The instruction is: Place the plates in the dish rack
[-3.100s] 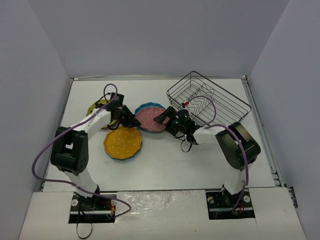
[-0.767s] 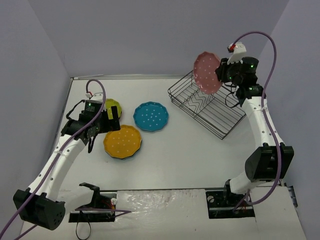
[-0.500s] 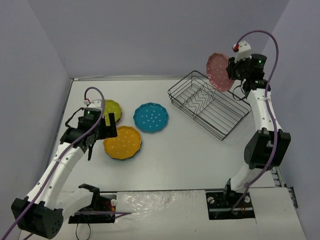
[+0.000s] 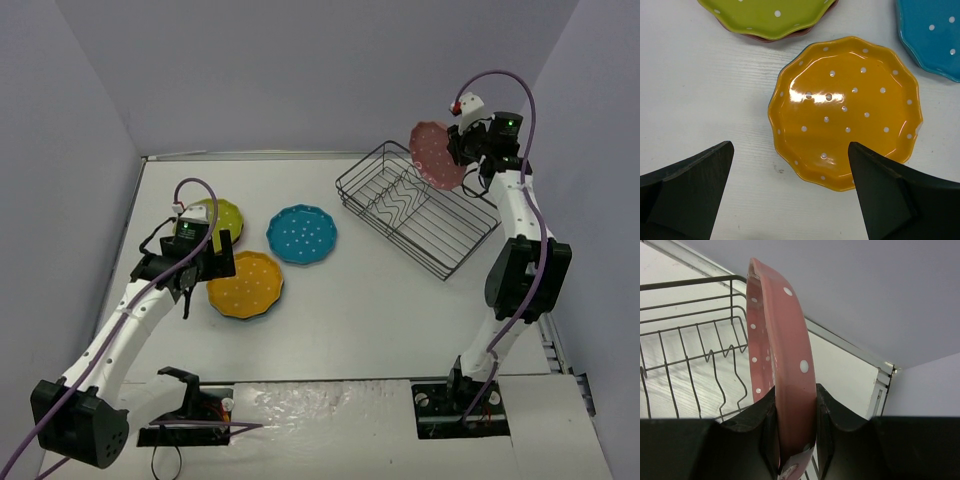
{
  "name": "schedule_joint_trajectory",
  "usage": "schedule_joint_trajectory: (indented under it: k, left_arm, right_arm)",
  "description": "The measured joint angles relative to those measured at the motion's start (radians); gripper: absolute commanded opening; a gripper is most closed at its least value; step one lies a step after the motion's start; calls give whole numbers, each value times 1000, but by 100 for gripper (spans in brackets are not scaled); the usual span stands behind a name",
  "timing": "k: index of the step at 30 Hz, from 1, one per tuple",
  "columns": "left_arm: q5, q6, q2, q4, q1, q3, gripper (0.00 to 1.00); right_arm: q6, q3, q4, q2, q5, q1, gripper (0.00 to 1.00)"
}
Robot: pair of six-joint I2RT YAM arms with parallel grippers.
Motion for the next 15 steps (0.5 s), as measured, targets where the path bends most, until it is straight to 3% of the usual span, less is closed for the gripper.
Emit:
schedule_joint_trajectory:
  k: [15]
  left_arm:
    - [-3, -32, 29, 4, 0, 0, 97]
  right_arm:
    - [-83, 3, 29, 44, -31, 34, 0]
